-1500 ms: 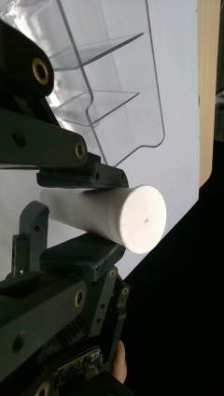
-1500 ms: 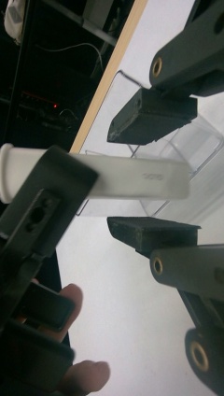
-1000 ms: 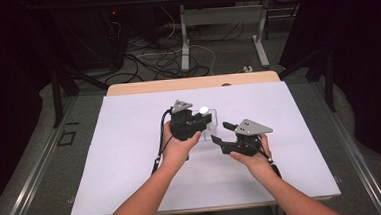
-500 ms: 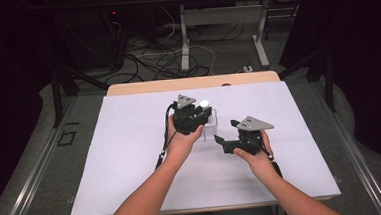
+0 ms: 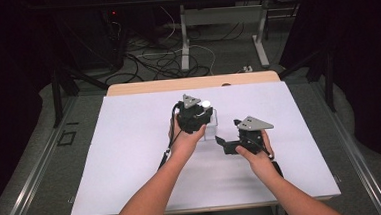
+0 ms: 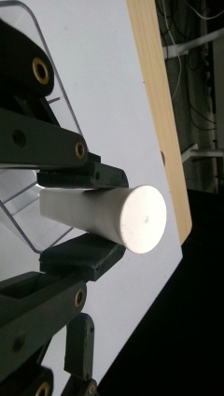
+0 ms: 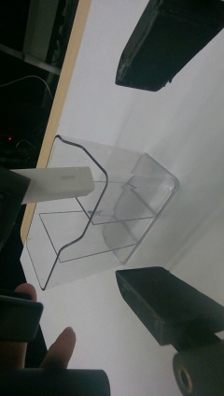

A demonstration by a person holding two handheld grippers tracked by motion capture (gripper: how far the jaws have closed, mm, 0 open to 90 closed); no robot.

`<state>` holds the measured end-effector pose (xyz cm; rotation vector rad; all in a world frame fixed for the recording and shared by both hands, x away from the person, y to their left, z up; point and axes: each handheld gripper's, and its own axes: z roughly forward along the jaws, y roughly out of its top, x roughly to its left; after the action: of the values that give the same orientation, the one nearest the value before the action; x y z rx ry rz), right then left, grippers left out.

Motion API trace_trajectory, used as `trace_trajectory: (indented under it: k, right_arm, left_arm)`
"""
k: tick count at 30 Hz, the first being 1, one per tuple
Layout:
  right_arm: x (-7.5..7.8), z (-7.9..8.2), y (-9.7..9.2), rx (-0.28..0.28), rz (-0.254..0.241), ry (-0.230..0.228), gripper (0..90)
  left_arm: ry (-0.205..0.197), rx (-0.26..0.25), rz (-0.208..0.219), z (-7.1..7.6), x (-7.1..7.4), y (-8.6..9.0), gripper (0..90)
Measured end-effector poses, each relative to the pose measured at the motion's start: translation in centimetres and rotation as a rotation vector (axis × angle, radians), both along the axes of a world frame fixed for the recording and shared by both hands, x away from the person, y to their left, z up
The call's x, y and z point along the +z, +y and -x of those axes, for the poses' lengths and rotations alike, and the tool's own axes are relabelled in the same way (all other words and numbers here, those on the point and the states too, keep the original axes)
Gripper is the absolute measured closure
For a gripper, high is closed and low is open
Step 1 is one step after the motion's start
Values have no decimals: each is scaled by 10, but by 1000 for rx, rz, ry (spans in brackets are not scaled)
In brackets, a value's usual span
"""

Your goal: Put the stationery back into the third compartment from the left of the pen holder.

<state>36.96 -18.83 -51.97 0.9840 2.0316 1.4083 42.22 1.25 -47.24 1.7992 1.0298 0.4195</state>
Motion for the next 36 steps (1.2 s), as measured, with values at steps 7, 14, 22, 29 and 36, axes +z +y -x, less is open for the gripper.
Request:
trace_trajectory:
  k: [7,14,22,29,36]
  right_arm:
    - [-1,0,0,-10,-17,7,63]
    - [-2,-1,-1,-9,-18,19,67]
    - [-3,-2,-3,-9,-17,26,71]
    - [-3,-2,-5,-9,-9,39,74]
    - [-4,-3,-5,-17,-26,38,79]
  left_arm:
    - [41,-11,-27,0,-7,-3,669]
    - [69,-12,-40,1,-12,-5,668]
    - [90,-25,-65,0,-14,-6,666]
    - [114,-26,-73,1,-13,-4,658]
    - [54,-29,-43,7,-3,1,466]
